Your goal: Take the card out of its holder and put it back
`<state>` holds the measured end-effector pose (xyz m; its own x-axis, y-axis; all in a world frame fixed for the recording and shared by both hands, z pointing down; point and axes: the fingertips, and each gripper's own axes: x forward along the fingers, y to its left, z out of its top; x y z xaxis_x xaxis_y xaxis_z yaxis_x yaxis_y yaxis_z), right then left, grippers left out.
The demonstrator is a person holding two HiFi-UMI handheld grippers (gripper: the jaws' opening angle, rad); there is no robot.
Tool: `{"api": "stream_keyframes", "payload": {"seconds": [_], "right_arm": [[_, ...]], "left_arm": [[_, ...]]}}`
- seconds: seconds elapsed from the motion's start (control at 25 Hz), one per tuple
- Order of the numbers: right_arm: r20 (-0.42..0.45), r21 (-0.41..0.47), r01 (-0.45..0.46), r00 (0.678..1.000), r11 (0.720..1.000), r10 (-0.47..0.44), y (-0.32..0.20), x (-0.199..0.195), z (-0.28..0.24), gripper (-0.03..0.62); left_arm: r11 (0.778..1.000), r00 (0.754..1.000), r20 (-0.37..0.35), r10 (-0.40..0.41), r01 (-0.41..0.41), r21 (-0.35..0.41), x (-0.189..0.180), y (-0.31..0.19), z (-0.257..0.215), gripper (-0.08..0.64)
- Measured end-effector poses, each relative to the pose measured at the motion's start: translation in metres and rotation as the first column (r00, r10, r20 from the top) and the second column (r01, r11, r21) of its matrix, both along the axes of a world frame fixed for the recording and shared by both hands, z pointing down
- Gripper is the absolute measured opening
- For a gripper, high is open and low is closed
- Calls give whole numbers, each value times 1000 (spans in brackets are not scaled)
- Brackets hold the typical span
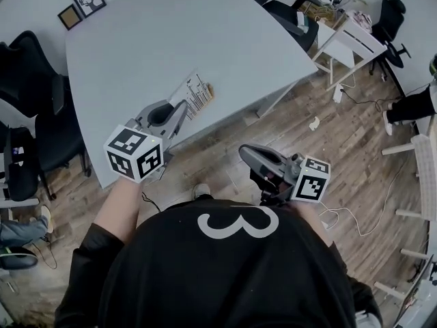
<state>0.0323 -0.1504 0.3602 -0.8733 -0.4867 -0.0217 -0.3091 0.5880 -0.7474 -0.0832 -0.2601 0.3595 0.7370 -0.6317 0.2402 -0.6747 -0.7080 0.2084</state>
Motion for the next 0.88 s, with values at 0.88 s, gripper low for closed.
{"api": "stream_keyframes", "payload": {"seconds": [0.88], "right_arm": [[-13,63,117,993,991,-116,128,32,-11,11]], "left_arm": [[978,984,-181,-1,-36,-203,51,204,-12,25]]}}
